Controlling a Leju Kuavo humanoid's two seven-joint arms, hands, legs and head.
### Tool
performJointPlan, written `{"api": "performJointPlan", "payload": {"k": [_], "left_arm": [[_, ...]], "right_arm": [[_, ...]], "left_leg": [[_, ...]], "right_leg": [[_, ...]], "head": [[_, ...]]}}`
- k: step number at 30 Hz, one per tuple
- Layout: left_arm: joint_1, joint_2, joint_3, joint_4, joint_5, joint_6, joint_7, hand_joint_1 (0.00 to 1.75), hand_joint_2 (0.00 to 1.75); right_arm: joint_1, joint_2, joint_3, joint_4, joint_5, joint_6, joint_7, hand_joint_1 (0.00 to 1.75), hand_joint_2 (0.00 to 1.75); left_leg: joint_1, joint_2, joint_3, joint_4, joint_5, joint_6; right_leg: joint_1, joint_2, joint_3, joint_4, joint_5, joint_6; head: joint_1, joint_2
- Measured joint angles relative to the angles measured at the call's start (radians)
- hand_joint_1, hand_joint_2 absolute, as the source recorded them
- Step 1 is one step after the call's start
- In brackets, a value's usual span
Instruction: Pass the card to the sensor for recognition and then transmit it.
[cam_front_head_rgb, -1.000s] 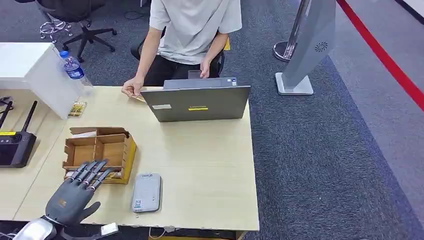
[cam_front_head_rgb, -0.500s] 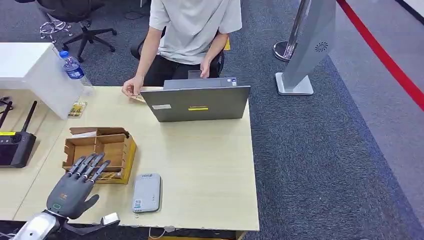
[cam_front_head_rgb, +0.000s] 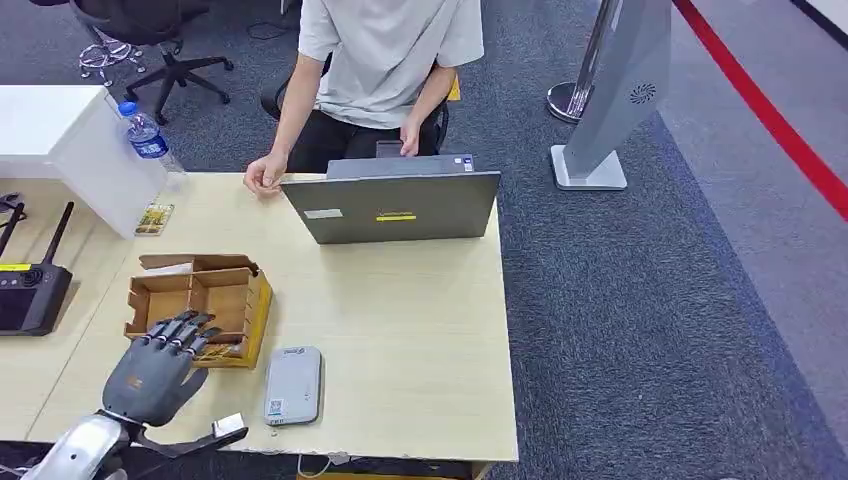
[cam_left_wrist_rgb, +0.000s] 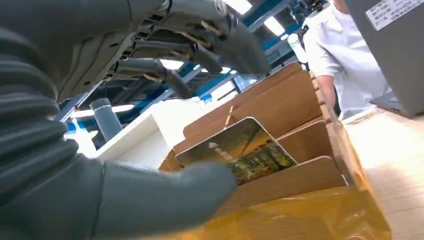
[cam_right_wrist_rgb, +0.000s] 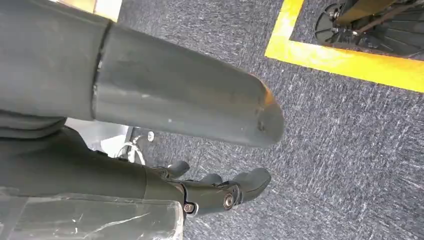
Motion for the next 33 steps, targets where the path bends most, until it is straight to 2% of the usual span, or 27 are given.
{"api": "performJointPlan", "payload": {"k": [14,26,30,33], "left_arm": [[-0.002,-0.025,0.016,0.001,0.005,-0.016,-0.002,1.75,1.75],[-0.004,-0.062,0.044,-0.023,-0.023,-0.007,0.035,1.75,1.75],[0.004,-0.057,0.051,-0.093,-0.003,-0.078,0.039,1.75,1.75],[0.009,-0.026,0.051,-0.187,0.031,-0.16,0.052,1.75,1.75]], "right_arm": [[-0.001,0.0,-0.011,0.0,0.005,-0.002,0.0,0.0,0.0],[-0.003,0.0,-0.016,0.0,0.018,-0.006,0.002,0.0,0.0],[-0.003,0.0,-0.016,0.0,0.02,-0.01,0.008,0.0,0.0],[-0.003,0.0,-0.023,0.0,0.02,-0.012,0.02,0.0,0.0]], "left_leg": [[0.0,0.0,0.0,0.0,0.0,0.0],[0.0,0.0,0.0,0.0,0.0,0.0],[0.0,0.0,0.0,0.0,0.0,0.0],[0.0,0.0,0.0,0.0,0.0,0.0]], "right_leg": [[0.0,0.0,0.0,0.0,0.0,0.0],[0.0,0.0,0.0,0.0,0.0,0.0],[0.0,0.0,0.0,0.0,0.0,0.0],[0.0,0.0,0.0,0.0,0.0,0.0]], "head": [[0.0,0.0],[0.0,0.0],[0.0,0.0],[0.0,0.0]]}}
